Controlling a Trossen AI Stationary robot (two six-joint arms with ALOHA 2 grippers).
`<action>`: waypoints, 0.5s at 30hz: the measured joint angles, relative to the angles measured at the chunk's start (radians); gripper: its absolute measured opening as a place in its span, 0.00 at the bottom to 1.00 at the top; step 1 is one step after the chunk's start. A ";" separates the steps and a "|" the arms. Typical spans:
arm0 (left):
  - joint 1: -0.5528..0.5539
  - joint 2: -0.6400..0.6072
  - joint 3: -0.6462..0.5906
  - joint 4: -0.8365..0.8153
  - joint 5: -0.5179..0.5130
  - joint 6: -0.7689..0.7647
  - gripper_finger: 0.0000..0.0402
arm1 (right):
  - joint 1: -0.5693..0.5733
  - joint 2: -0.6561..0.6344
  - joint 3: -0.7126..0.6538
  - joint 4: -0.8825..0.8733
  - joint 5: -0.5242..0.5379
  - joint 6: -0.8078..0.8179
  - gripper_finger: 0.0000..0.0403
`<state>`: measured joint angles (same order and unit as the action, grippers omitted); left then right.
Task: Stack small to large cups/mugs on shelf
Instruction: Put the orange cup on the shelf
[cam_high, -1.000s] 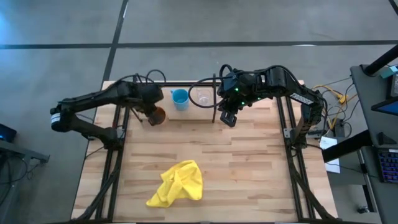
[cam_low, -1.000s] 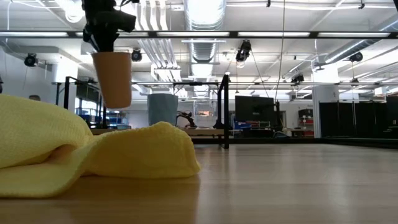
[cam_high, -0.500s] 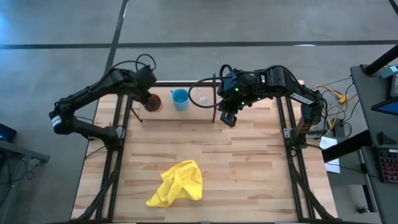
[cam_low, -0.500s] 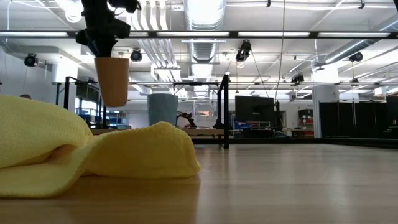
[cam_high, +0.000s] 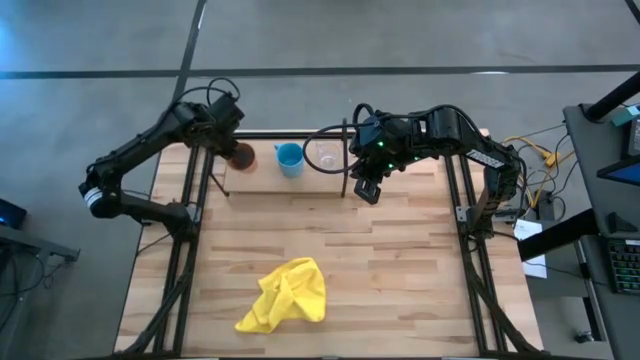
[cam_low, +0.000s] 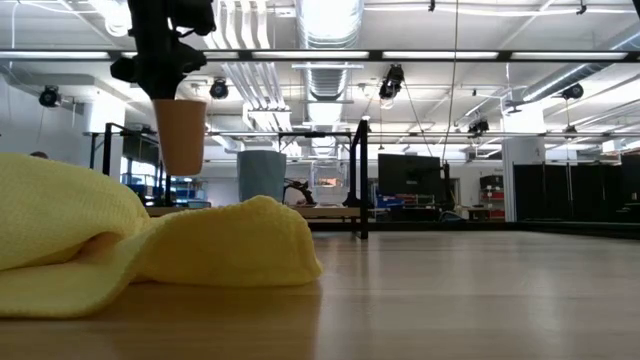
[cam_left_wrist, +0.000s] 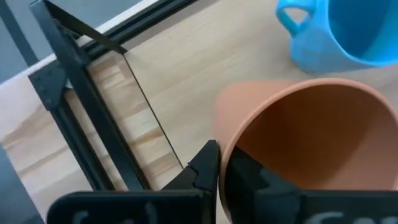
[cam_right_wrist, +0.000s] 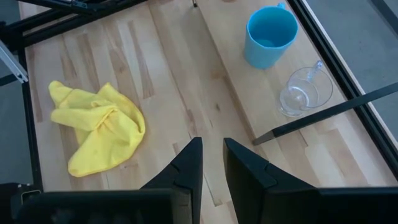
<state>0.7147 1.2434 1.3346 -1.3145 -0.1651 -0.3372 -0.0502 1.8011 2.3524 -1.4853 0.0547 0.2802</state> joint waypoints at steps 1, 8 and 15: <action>0.009 0.000 0.000 0.002 0.007 -0.009 0.00 | 0.000 0.000 0.000 0.000 0.000 0.000 0.15; 0.069 0.037 -0.002 -0.002 0.063 -0.051 0.00 | 0.000 0.000 0.000 0.000 0.000 0.000 0.15; 0.084 0.116 -0.004 0.044 0.080 -0.007 0.00 | 0.000 0.000 0.000 -0.001 0.000 0.000 0.15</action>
<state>0.7986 1.3591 1.3308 -1.2705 -0.0851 -0.3444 -0.0499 1.8011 2.3520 -1.4858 0.0546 0.2802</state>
